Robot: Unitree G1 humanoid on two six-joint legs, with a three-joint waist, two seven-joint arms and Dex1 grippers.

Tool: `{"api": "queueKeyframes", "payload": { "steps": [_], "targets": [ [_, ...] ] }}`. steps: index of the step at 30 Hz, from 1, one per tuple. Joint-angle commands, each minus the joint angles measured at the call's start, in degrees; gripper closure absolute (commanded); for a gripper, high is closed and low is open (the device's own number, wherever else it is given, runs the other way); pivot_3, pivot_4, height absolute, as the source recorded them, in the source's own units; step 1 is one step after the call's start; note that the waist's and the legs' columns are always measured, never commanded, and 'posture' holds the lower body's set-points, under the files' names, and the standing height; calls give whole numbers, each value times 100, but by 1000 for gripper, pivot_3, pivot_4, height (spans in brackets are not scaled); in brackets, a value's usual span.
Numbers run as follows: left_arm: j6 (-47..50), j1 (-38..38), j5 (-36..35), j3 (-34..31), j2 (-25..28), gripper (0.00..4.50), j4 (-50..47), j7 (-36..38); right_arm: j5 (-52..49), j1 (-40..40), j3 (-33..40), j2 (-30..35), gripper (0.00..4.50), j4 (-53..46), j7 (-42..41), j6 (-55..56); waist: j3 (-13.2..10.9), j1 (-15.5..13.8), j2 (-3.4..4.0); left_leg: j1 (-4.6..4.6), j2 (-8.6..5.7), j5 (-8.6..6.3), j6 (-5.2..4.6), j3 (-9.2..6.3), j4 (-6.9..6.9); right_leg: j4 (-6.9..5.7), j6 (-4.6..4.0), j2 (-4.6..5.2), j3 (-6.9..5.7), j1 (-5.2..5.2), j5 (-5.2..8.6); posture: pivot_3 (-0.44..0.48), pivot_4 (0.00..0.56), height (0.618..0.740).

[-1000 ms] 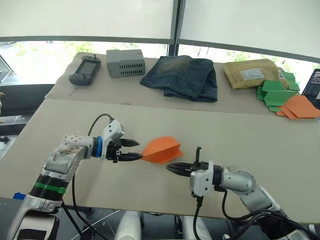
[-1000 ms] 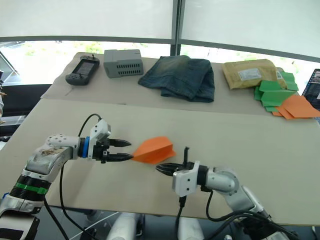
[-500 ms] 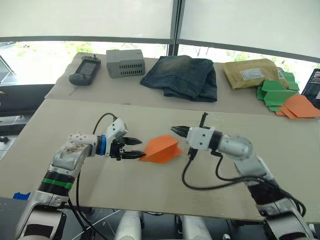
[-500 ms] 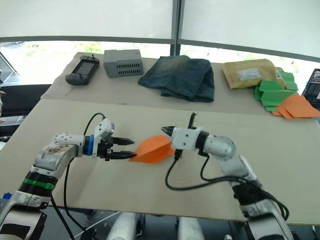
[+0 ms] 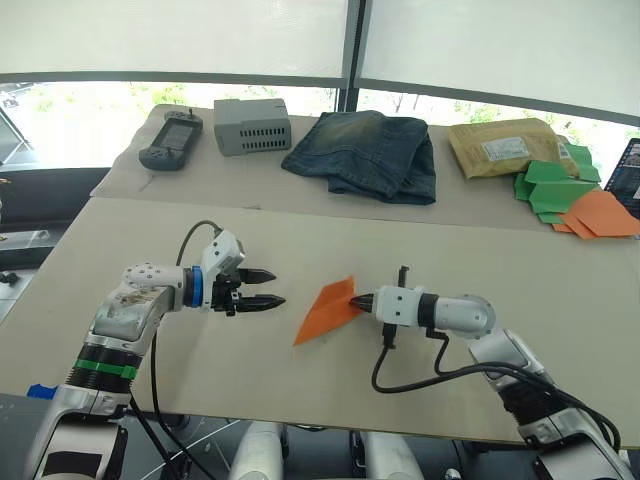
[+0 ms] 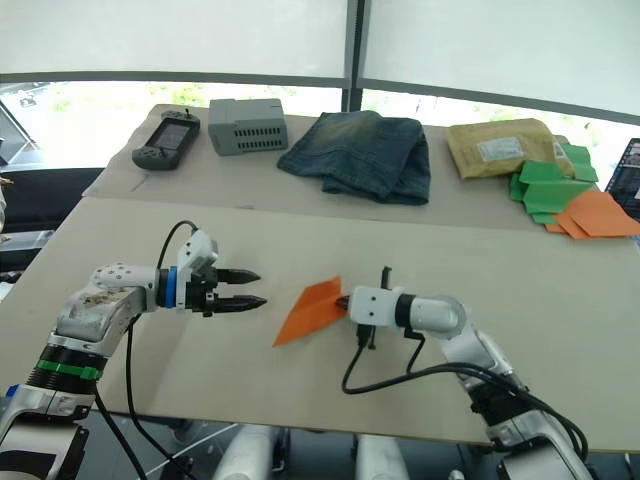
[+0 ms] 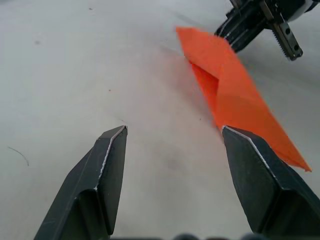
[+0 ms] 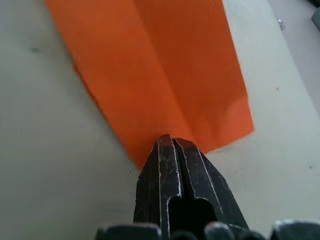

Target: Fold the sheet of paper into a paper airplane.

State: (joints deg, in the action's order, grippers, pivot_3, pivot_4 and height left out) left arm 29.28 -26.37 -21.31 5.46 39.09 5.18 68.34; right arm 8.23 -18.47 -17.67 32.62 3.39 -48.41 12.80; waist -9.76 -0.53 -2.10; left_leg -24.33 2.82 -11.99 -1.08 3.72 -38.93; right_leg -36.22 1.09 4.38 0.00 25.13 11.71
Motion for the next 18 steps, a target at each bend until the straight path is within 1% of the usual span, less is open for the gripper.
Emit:
{"api": "queueKeyframes", "payload": {
  "steps": [1, 7, 16, 17, 18],
  "targets": [
    [45, -36, -120, -172, 97, 1309, -254, 16, -96, 235, 144, 115, 4455, -261, 44, 217, 0, -1, 0, 0, 0, 0, 0, 0, 0, 0, 1, -1, 0, 0, -1, 0, 150, 716],
    [221, -53, -196, -1, -29, 1309, -428, 13, 35, 278, 91, 39, 4455, 14, 220, 270, 0, -1, 0, 2, 0, 0, 0, 1, -1, 0, 1, -1, 2, -2, -1, 0, 150, 716],
    [239, -93, -41, 388, -207, 1309, -466, 3, 118, 235, -23, -89, 4455, 291, 335, 340, 0, 9, -1, 6, 0, 0, 0, 1, -1, 0, 0, -3, 4, -6, 0, 0, 150, 716],
    [270, -78, -82, 422, -186, 1847, -504, 94, 116, 234, -30, -94, 4500, 300, 341, 341, 0, 11, 0, 7, 0, 0, 0, 0, -1, 0, 0, -3, 4, -6, 0, 0, 150, 716],
    [254, -61, -84, 452, -166, 2033, -535, 142, 105, 236, -32, -102, 4500, 302, 346, 330, 0, 12, 0, 7, 0, 0, 0, 1, -1, 0, 0, -3, 4, -6, 0, 0, 150, 716]
  ]
}}
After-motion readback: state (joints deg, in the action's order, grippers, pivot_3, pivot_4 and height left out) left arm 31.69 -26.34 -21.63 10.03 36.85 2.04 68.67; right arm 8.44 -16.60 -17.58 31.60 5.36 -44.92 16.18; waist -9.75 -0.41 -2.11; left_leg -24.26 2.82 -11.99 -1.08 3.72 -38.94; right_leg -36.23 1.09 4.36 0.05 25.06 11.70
